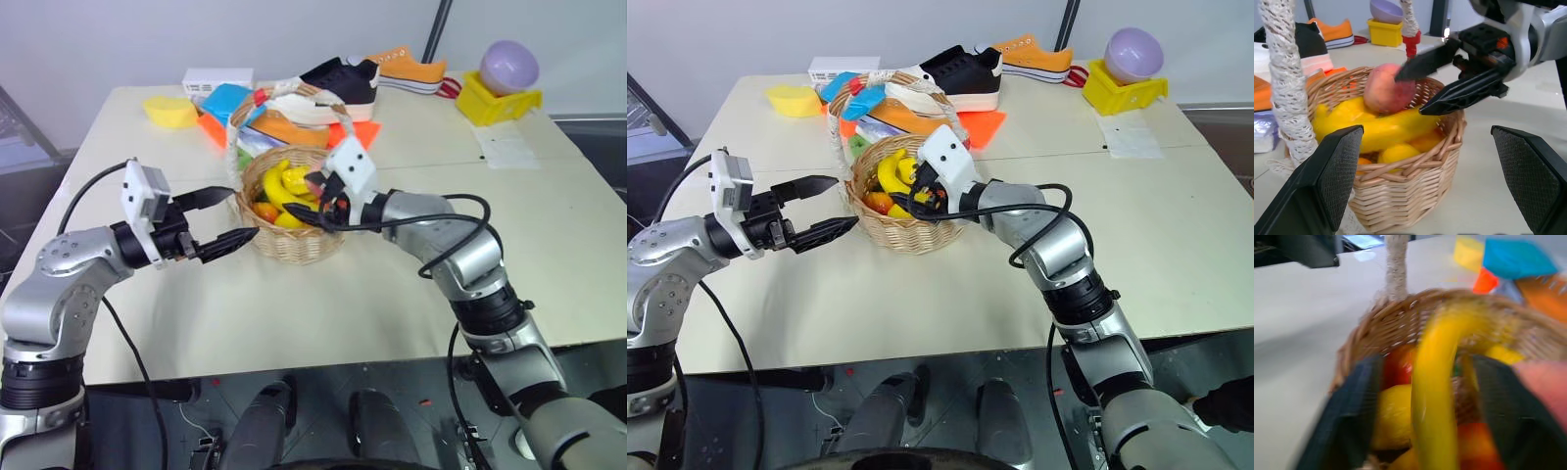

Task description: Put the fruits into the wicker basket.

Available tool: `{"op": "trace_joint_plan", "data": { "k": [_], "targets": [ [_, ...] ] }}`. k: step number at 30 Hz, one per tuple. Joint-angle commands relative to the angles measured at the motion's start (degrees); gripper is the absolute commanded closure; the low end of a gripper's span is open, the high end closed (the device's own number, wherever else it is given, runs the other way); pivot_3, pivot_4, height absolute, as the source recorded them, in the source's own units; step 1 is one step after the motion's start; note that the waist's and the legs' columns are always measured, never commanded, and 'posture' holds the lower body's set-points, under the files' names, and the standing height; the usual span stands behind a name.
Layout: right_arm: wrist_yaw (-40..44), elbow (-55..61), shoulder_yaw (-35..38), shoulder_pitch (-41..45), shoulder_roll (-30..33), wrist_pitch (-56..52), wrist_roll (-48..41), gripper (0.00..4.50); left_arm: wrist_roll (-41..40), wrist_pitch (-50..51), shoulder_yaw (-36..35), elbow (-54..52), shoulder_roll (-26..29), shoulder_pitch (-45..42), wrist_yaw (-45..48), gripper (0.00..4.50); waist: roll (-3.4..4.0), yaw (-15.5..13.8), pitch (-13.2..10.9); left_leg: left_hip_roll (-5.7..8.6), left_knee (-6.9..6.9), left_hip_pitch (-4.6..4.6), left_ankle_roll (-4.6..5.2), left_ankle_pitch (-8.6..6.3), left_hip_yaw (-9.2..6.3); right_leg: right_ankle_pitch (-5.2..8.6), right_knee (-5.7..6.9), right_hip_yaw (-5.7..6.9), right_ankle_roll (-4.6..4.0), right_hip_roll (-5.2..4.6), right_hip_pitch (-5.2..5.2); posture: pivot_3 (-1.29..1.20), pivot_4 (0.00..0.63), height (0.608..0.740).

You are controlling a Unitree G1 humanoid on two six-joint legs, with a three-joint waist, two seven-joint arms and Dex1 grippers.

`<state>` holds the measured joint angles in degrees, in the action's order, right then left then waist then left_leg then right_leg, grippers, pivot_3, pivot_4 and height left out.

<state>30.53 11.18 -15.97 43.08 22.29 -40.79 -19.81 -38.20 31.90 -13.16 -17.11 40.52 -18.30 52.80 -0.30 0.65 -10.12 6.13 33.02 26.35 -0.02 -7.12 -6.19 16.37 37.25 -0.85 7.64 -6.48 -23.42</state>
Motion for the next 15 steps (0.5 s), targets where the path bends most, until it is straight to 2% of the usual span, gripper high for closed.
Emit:
{"op": "trace_joint_plan", "data": {
  "k": [1,4,7,12,15],
  "targets": [
    [4.73,14.42,7.35,-7.29,6.72,1.27,-3.6,0.1,-1.11,-1.95,-3.06,-1.86,-0.73,-0.47,-2.14,0.0,-0.01,-0.64,0.01,0.0,0.02,0.01,0.0,0.0,-0.04,0.0,0.0,0.02,0.0,-0.01,0.02,0.0,0.15,0.74],
    [5.48,20.75,12.87,-14.49,10.54,0.11,-6.22,0.1,-1.27,-2.81,-3.14,-2.5,-1.92,-0.21,-3.01,0.0,-0.02,-1.08,0.01,0.02,0.01,0.03,0.01,-0.02,-0.04,0.0,-0.06,0.02,0.02,-0.05,0.04,0.0,0.15,0.74],
    [0.76,20.11,16.45,-17.38,9.51,-1.44,-5.57,0.1,-1.59,-3.32,-2.15,-2.55,-3.33,-0.18,-2.97,0.0,-0.02,-0.67,0.01,-0.03,0.01,0.01,0.01,-0.02,0.02,0.05,-0.02,-0.06,-0.09,-0.13,0.19,0.0,0.15,0.74],
    [-5.78,8.65,15.72,-11.09,3.19,3.41,-0.8,0.1,-1.02,-3.85,-0.24,-0.69,-4.51,-1.93,-2.32,0.0,-0.02,0.49,0.02,-0.08,0.01,-0.09,-0.01,0.0,-0.01,0.05,0.03,-0.16,-0.31,0.01,0.22,0.0,0.15,0.74],
    [-5.96,0.75,15.07,-6.78,0.35,7.03,1.12,0.1,-1.33,-3.86,0.19,-0.45,-4.71,-2.46,-2.05,0.0,-0.01,0.38,0.01,-0.08,0.01,-0.1,0.04,0.1,-0.01,0.05,0.06,-0.17,-0.3,0.05,0.2,0.0,0.15,0.74]
  ]
}}
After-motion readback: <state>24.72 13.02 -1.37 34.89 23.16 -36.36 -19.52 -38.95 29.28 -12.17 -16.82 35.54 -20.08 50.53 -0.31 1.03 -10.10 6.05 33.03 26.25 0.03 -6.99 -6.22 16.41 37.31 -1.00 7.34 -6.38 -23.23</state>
